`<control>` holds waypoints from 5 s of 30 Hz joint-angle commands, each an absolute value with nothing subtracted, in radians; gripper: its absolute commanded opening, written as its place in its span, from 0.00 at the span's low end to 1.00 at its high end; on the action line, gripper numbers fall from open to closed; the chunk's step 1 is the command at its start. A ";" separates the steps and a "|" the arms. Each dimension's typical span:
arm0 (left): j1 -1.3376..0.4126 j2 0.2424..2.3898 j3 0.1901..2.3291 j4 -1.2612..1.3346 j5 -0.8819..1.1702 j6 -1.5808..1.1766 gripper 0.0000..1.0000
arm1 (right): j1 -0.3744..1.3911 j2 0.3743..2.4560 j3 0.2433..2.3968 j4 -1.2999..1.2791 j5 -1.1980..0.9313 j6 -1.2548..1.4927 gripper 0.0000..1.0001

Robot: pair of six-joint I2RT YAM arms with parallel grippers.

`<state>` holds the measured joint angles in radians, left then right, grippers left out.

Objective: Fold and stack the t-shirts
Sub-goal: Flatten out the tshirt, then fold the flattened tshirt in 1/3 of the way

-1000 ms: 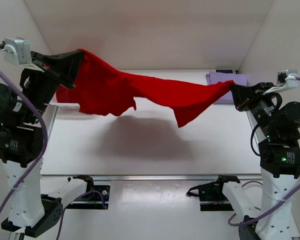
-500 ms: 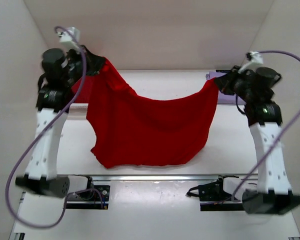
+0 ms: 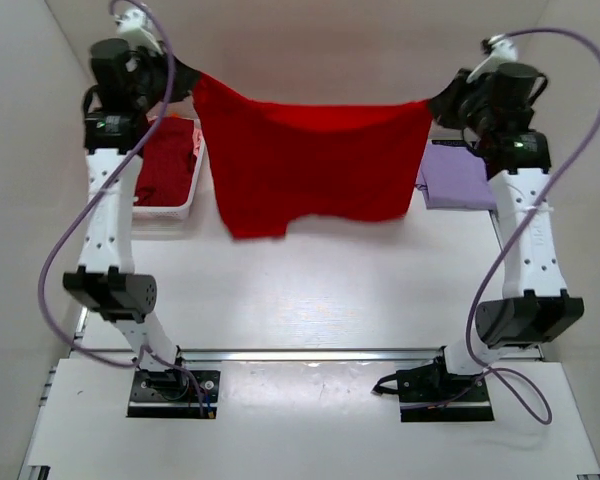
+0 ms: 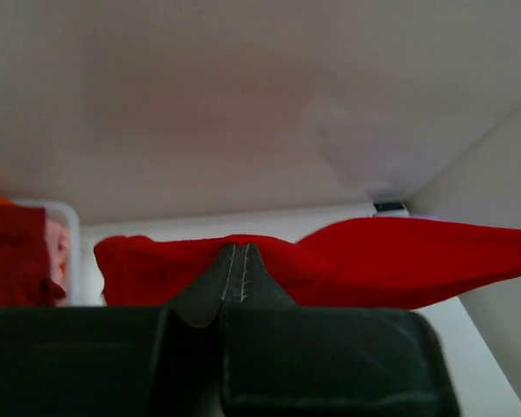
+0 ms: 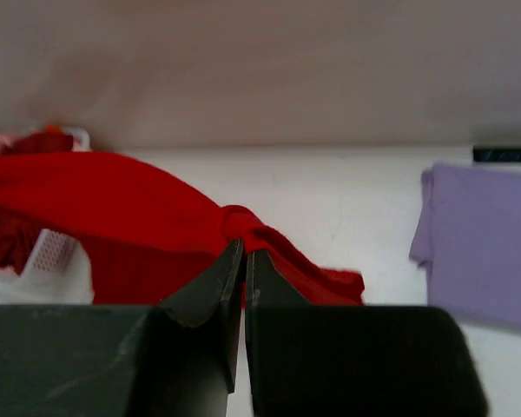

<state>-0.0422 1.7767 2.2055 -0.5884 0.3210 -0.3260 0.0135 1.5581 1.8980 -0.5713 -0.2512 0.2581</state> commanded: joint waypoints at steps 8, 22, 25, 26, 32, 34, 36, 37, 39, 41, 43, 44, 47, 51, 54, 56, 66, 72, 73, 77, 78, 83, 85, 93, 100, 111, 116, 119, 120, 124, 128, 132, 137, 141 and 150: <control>-0.063 1.328 1.650 -0.358 0.322 -0.311 0.00 | -0.055 1.422 1.616 -0.468 -0.313 0.235 0.00; -0.089 0.899 0.550 -0.227 0.394 -0.474 0.00 | -0.084 1.318 0.828 -0.506 -0.334 0.367 0.00; -0.101 0.850 0.511 -0.276 0.408 -0.491 0.00 | -0.074 1.299 0.778 -0.570 -0.283 0.393 0.00; -0.101 0.835 0.509 -0.288 0.407 -0.485 0.00 | -0.074 1.284 0.758 -0.592 -0.269 0.397 0.00; -0.106 0.789 0.520 -0.371 0.400 -0.494 0.00 | -0.127 1.215 0.652 -0.629 -0.311 0.419 0.00; -0.100 0.785 0.517 -0.362 0.384 -0.494 0.00 | -0.129 1.204 0.631 -0.630 -0.292 0.413 0.00; -0.091 0.793 0.518 -0.357 0.376 -0.495 0.00 | -0.137 1.203 0.627 -0.630 -0.299 0.393 0.00; -0.091 0.802 0.515 -0.356 0.379 -0.492 0.00 | -0.146 1.206 0.632 -0.641 -0.301 0.391 0.00; -0.080 0.825 0.521 -0.345 0.367 -0.489 0.00 | -0.163 1.207 0.637 -0.635 -0.313 0.382 0.00; -0.069 0.856 0.535 -0.336 0.367 -0.488 0.00 | -0.190 1.216 0.652 -0.640 -0.316 0.377 0.00; -0.068 0.914 0.560 -0.316 0.367 -0.482 0.00 | -0.207 1.219 0.682 -0.641 -0.340 0.373 0.00; -0.072 0.929 0.581 -0.316 0.377 -0.482 0.00 | -0.224 1.221 0.693 -0.638 -0.344 0.368 0.00; -0.068 1.029 0.641 -0.293 0.374 -0.483 0.00 | -0.235 1.246 0.753 -0.643 -0.363 0.367 0.00; -0.057 1.127 0.734 -0.290 0.374 -0.482 0.00 | -0.255 1.334 0.824 -0.634 -0.405 0.376 0.01; -0.054 1.201 0.791 -0.276 0.371 -0.479 0.00 | -0.259 1.405 0.880 -0.626 -0.428 0.370 0.00; -0.049 1.258 0.824 -0.275 0.371 -0.482 0.00 | -0.259 1.460 0.919 -0.621 -0.426 0.371 0.01; -0.038 1.511 0.982 -0.207 0.374 -0.492 0.00 | -0.262 1.652 1.066 -0.604 -0.426 0.377 0.00; -0.043 1.641 1.083 -0.181 0.373 -0.505 0.00 | -0.258 1.729 1.126 -0.575 -0.439 0.382 0.00; -0.041 1.650 1.089 -0.176 0.371 -0.508 0.00 | -0.253 1.738 1.137 -0.575 -0.433 0.387 0.00; -0.025 1.675 1.112 -0.178 0.361 -0.509 0.00 | -0.249 1.762 1.178 -0.586 -0.437 0.385 0.00; -0.022 1.671 1.114 -0.167 0.359 -0.515 0.00 | -0.249 1.770 1.186 -0.584 -0.433 0.387 0.00; -0.002 1.628 1.101 -0.179 0.336 -0.511 0.00 | -0.247 1.779 1.216 -0.595 -0.430 0.379 0.00; -0.002 1.605 1.091 -0.180 0.336 -0.511 0.00 | -0.252 1.781 1.216 -0.598 -0.429 0.382 0.00; -0.002 1.646 1.084 -0.152 0.365 -0.528 0.00 | -0.242 1.809 1.230 -0.588 -0.434 0.382 0.00; 0.026 1.667 1.055 -0.123 0.357 -0.558 0.52 | -0.216 1.824 1.278 -0.601 -0.358 0.341 0.37; -0.066 1.677 1.008 -0.189 0.293 -0.532 0.52 | -0.114 1.730 1.212 -0.517 -0.294 0.302 0.14; -0.126 1.768 0.973 -0.221 0.250 -0.574 0.43 | -0.063 1.772 1.172 -0.483 -0.339 0.336 0.00; -0.153 1.798 0.965 -0.274 0.210 -0.571 0.41 | -0.014 1.807 1.169 -0.514 -0.313 0.334 0.00; -0.161 1.799 0.969 -0.313 0.193 -0.565 0.41 | -0.009 1.815 1.166 -0.534 -0.296 0.344 0.00; -0.199 1.752 0.957 -0.403 0.135 -0.534 0.36 | 0.032 1.790 1.100 -0.601 -0.238 0.368 0.01; -0.201 1.697 0.873 -0.462 0.147 -0.529 0.33 | 0.034 1.721 1.013 -0.612 -0.218 0.393 0.01; -0.212 1.641 0.789 -0.508 0.173 -0.502 0.28 | 0.023 1.640 0.905 -0.618 -0.206 0.406 0.00; -0.209 1.504 0.684 -0.518 0.190 -0.491 0.28 | 0.040 1.556 0.825 -0.660 -0.183 0.414 0.00; -0.210 1.362 0.647 -0.575 0.178 -0.495 0.28 | 0.055 1.496 0.790 -0.699 -0.160 0.420 0.00; -0.193 1.327 1.021 -0.569 0.183 -0.457 0.46 | 0.046 1.341 1.012 -0.712 -0.196 0.335 0.17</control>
